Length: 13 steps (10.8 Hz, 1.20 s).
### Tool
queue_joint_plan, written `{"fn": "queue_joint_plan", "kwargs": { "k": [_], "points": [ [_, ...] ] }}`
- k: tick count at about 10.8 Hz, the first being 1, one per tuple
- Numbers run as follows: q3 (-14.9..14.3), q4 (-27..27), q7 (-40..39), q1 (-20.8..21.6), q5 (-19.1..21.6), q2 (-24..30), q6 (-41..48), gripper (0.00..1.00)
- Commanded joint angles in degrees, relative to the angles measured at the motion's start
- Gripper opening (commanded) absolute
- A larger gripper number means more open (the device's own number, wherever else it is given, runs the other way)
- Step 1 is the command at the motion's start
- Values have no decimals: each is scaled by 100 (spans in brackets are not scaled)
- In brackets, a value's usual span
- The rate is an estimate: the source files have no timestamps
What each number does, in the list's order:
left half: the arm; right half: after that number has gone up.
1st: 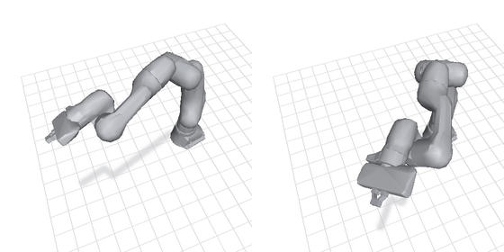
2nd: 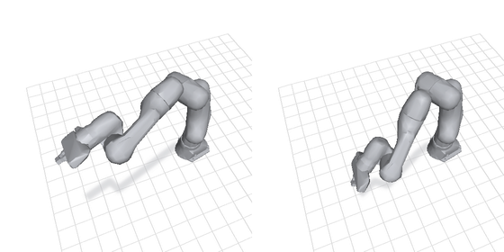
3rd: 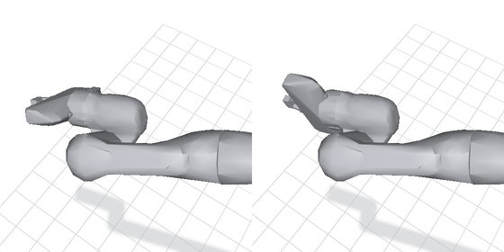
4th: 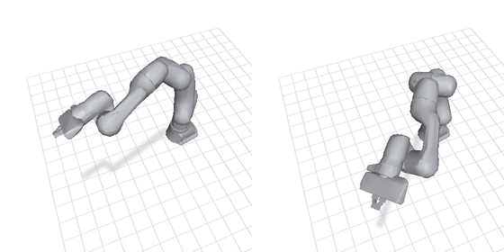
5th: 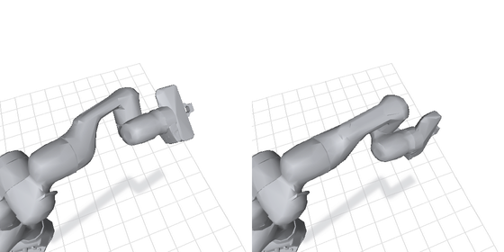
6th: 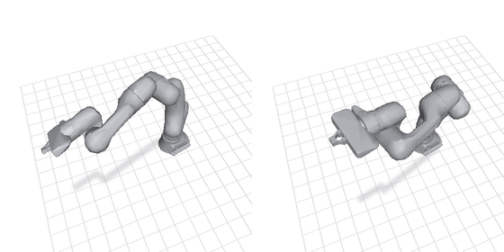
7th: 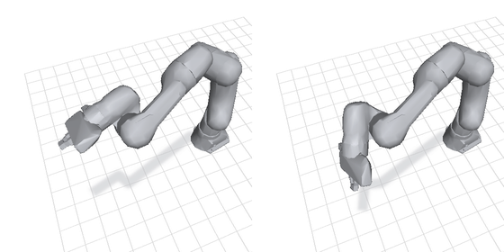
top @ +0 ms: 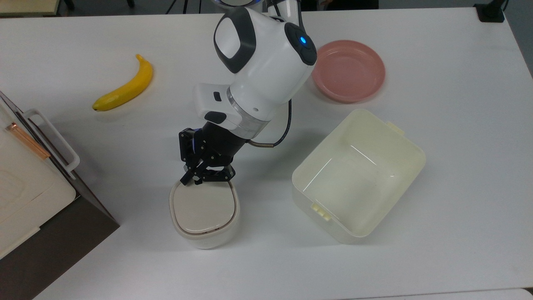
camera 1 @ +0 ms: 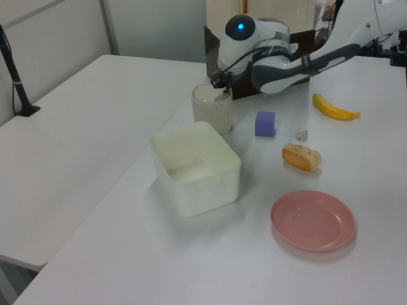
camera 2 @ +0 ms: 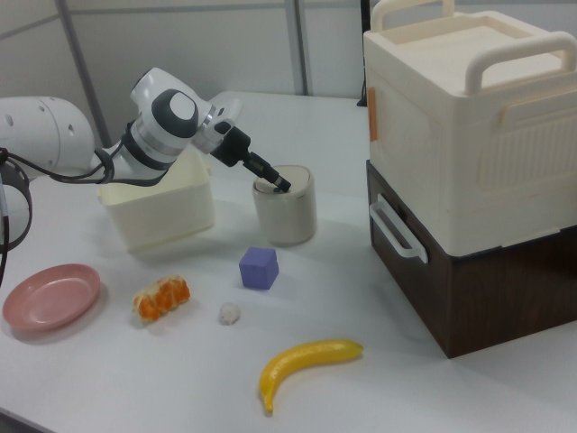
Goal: Open the trash can
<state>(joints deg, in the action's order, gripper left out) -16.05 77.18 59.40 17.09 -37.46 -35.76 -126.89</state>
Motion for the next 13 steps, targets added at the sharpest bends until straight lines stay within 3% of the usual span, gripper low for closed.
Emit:
{"fn": "queue_joint_plan", "kwargs": {
  "k": [1,4,6,8,10,11,13],
  "points": [
    [172,192,238,48,-453,-28,103,0],
    [356,482,485,48,-814,-28,112,0],
    [357,291,642,-21,-641,68,69,0],
    [331,157,330,-476,732,741,-150,0],
    [305,446,-1884,-820,2760,1621,-258,0],
    [226,613,-3028,-848,3449,1973,274,0],
    [155,754,-5130,-805,3859,2519,1923,0]
  ]
}}
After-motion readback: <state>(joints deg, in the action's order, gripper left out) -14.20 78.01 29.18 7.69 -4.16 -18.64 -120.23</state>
